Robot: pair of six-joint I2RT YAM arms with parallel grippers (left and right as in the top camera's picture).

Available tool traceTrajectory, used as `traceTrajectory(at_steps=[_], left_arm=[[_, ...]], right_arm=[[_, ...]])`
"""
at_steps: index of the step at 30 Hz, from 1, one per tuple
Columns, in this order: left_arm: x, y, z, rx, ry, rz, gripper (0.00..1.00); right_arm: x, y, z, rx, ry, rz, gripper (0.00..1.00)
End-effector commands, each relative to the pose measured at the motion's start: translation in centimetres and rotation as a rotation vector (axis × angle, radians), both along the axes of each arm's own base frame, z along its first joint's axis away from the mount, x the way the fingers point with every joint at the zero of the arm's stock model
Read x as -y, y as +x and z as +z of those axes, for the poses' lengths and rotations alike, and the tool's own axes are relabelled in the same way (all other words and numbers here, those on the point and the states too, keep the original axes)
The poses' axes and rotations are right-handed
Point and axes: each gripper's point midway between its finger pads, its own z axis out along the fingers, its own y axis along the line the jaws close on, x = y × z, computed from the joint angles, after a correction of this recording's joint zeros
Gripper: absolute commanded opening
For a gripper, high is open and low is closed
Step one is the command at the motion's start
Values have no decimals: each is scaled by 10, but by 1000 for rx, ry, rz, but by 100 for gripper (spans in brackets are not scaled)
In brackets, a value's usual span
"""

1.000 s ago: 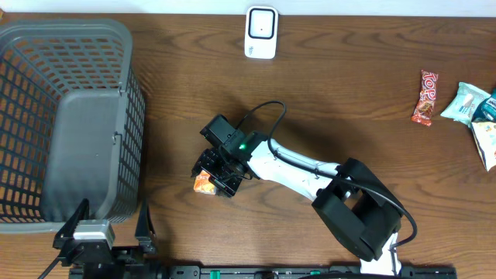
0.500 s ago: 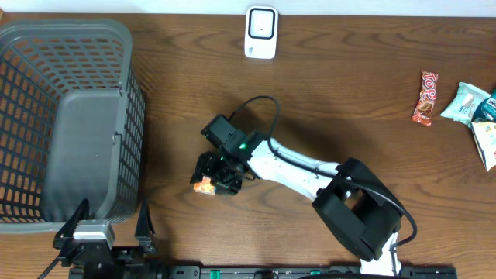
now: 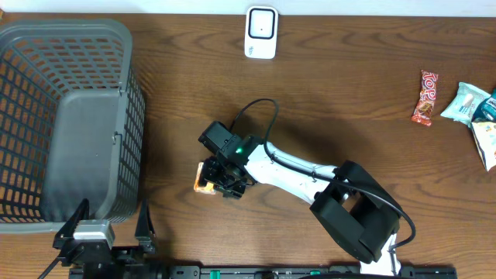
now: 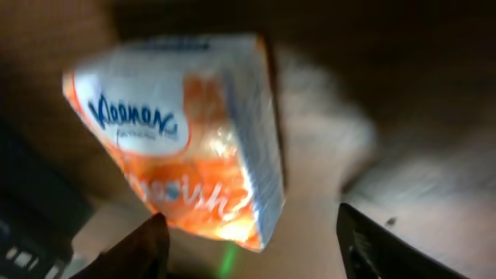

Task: Scan the item barcode
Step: 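Lift the Kleenex pack with the right gripper and turn it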

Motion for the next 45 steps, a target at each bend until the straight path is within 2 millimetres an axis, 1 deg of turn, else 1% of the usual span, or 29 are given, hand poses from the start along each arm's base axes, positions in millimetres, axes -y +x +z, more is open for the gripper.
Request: traceTrajectory(at_steps=[1,8,9,11,14,16,22,26,29,31,33,35,36,37,39,41,42,43,44,45], left_arm=[[-1,-2,3,12,-5,5,98],[-1,-2,3,12,-5,5,98],[-1,-2,3,12,-5,5,98],[-1,-2,3,12,-5,5,98],[-1,-2,3,12,-5,5,98],[-1,-2,3,12,-5,5,98],[-1,-2,3,12,-5,5,98],[-1,-2,3,12,-5,5,98],[-1,-2,3,12,-5,5,98],[-1,-2,3,12,-5,5,98],[-1,-2,3,12,-5,5,98],[-1,-2,3,12,-5,5,98],[-1,-2,3,12,-5,5,98],[-1,-2,3,12,-5,5,98],[-1,-2,3,12,-5,5,98],[-1,-2,3,12,-5,5,98],[-1,-2,3,12,-5,5,98],[-1,-2,3,12,-5,5,98],[-1,-2,3,12,-5,5,98],[-1,-2,3,12,-5,5,98]], right_arm=[[9,8,-11,20,-61,-65,54],[10,12,-12,42,-68,-71,53],[10,12,-13,48,-73,-72,51],[10,14,-13,62,-77,-73,41],[7,18,-13,126,-72,-5,14],[10,23,-14,199,-92,71,1],[25,27,-19,289,-157,253,1],[40,47,-15,380,-194,360,1],[56,67,-6,485,-235,514,1],[71,79,1,537,-280,582,1],[84,91,12,571,-321,586,1],[90,99,24,594,-320,558,1],[91,102,30,607,-314,546,4],[93,104,36,619,-310,536,13],[96,107,49,637,-302,520,37],[98,105,60,649,-297,516,54],[99,104,65,654,-294,514,58],[100,103,70,659,-291,511,65],[100,102,74,660,-287,501,73],[101,100,77,655,-282,472,86]])
